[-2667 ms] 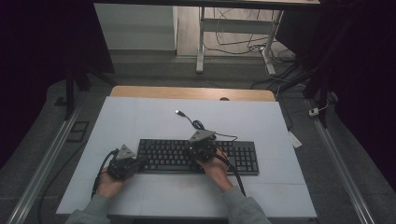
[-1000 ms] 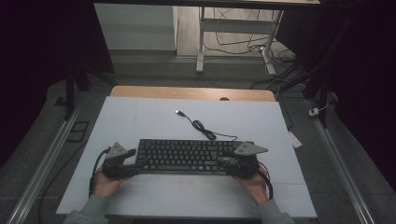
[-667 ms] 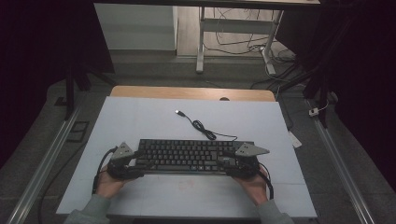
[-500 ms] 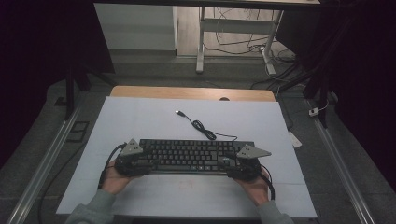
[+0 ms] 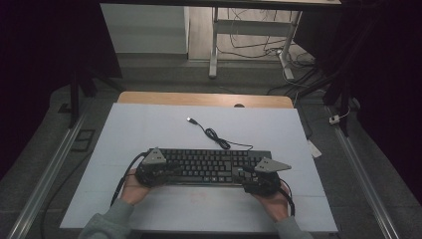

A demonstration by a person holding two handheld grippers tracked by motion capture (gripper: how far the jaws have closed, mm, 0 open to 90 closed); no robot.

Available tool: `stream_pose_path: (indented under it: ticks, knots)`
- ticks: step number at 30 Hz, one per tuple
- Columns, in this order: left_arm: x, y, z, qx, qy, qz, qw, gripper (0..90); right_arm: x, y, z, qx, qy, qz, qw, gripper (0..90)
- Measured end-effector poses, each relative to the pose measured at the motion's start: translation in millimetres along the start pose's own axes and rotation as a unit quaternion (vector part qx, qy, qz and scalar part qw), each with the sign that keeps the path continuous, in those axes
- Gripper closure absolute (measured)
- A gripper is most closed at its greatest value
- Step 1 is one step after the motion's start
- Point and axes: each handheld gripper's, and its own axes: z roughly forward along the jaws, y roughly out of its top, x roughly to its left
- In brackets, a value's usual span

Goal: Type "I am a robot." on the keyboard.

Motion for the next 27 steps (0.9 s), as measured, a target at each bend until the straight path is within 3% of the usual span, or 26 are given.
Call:
stream_pose_path:
  ticks: [3,10,17,27]
  knots:
    - [-1.5,-0.8,3.3,0.007,-0.003,0.002,1.0,88.7,-1.7,-0.9,1.8,0.01,-0.002,-0.003,0.9999,46.4]
    - [-8.9,-4.0,14.4,0.029,-0.015,0.013,0.9994,88.9,-2.4,-0.9,1.3,0.006,-0.005,-0.003,1.0,46.2]
    - [-12.2,-8.5,26.6,0.053,-0.012,0.02,0.9983,88.9,-3.5,-1.0,1.1,0.008,-0.007,-0.001,0.9999,46.0]
    - [-11.5,-10.7,32.2,0.06,-0.003,0.019,0.998,88.9,-3.7,-1.4,2.3,0.012,-0.009,-0.001,0.9999,45.7]
